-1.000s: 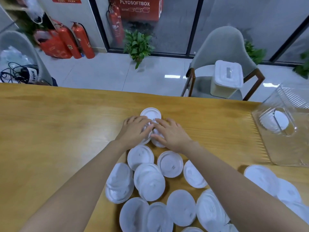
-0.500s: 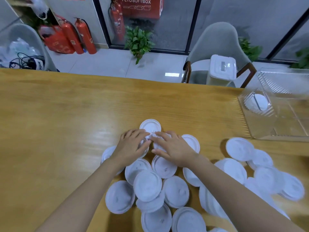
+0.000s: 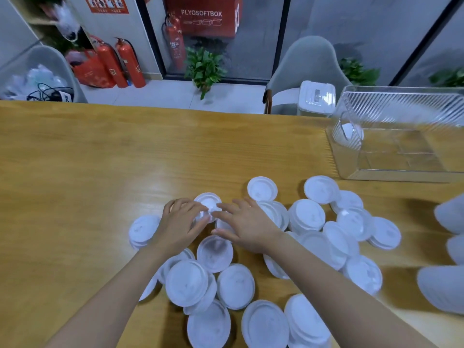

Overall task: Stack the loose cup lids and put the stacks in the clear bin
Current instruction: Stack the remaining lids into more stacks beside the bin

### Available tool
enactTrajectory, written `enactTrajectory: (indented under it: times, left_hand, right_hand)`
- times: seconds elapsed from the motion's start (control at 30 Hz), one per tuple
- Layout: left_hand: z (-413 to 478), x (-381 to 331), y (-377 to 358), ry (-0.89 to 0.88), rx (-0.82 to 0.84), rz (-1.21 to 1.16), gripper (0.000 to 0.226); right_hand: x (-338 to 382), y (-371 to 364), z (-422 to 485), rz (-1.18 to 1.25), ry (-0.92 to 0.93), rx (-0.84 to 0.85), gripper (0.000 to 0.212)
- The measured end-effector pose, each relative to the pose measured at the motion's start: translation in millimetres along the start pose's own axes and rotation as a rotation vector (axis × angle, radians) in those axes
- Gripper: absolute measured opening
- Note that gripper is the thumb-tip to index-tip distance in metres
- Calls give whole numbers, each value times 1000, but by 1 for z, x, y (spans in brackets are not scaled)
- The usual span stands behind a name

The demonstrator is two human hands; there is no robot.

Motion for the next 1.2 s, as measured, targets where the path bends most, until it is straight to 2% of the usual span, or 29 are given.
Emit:
enactTrajectory:
  times: [0.1, 0.17, 0.23, 0.3, 0.37, 0.5, 0.6, 0.77, 0.87, 0.97, 1.2]
  left_hand:
    - [30, -31, 8, -67, -144, -3, 50]
    - [60, -65, 1, -126, -111, -13, 51]
    - [91, -102, -15, -169, -21, -54, 61]
    - [121, -139, -35, -197, 115, -92, 68]
    - [149, -172, -58, -235, 231, -101, 58]
    - [186, -212, -99, -260, 429, -64, 53]
    - [194, -223, -123, -279, 519, -18, 54]
    - [187, -225, -131, -291, 528, -6, 50]
    - [176, -228, -128, -313, 522, 12, 48]
    - [158, -228, -124, -340, 528, 32, 47]
    - [100, -226, -110, -364, 567, 81, 49]
  right_hand:
    - [-25, 31, -24, 49, -65, -260, 61]
    - [-56, 49, -50, 28, -129, -493, 47]
    - [-99, 56, -80, 36, -273, -602, 46]
    - [-150, 51, -110, 74, -493, -551, 56]
    - [-196, 38, -138, 121, -694, -426, 74]
    - [-246, 11, -165, 143, -871, -227, 105]
    - [-253, -8, -165, 195, -891, -136, 102]
    - [-252, -11, -165, 293, -883, -198, 96]
    - [-241, -15, -174, 304, -865, -208, 99]
    - [-224, -23, -187, 309, -838, -208, 113]
    - [-175, -40, -217, 293, -795, -157, 117]
Point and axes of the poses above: each hand's wrist, its own z-axis towards the middle knuckle, its own y-axis out of the back of the hand, x = y × z, the point moved 8 cm from there along z, towards the middle knuckle, and after that the axes turned 8 degrees about -y, right-handed, at the moved point
